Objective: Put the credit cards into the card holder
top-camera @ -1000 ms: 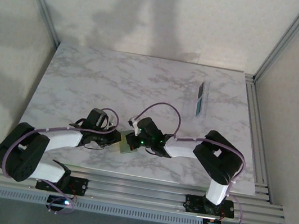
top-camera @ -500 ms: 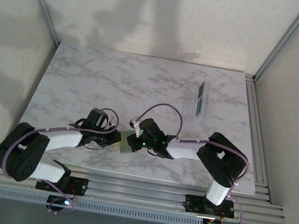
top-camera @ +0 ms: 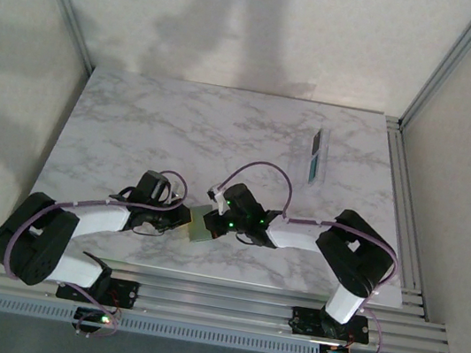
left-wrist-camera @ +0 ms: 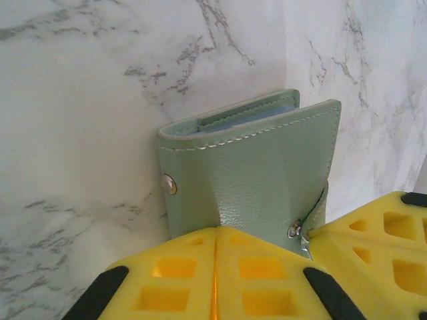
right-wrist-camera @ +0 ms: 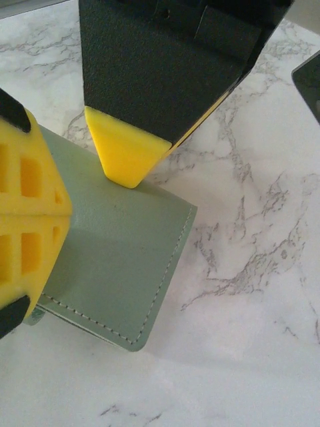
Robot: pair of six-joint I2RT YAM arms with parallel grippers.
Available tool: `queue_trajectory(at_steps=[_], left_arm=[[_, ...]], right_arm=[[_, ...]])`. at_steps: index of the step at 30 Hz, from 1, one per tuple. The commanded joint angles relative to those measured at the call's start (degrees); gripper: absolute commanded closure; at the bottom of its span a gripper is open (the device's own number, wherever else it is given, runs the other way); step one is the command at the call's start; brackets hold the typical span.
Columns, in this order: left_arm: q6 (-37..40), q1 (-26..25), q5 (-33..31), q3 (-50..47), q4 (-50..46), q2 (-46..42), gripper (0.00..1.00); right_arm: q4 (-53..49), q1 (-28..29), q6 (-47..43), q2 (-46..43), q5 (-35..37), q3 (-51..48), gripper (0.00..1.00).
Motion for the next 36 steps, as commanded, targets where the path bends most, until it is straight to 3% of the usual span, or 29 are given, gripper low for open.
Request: queue_trajectory(at_steps=[1,32,36], left_arm=[[-0.04,0.24,-2.13,-1.59,-3.02,2.39,0.93],[-0.28,0.24,-2.66,-1.82,-3.5,2.14,0.93],[-0.36,0.24,-2.66,-1.76,-3.51,2.24,0.93]], right_arm=[[-0.31,-0.47,0.5,-0.23,-0.64,2.12,1.0],[3.9,-0.39,0.05,3.48,-1.04,-2.24,1.0],[3.39,1.23,-2.3,4.04,1.46,-2.89,1.0]])
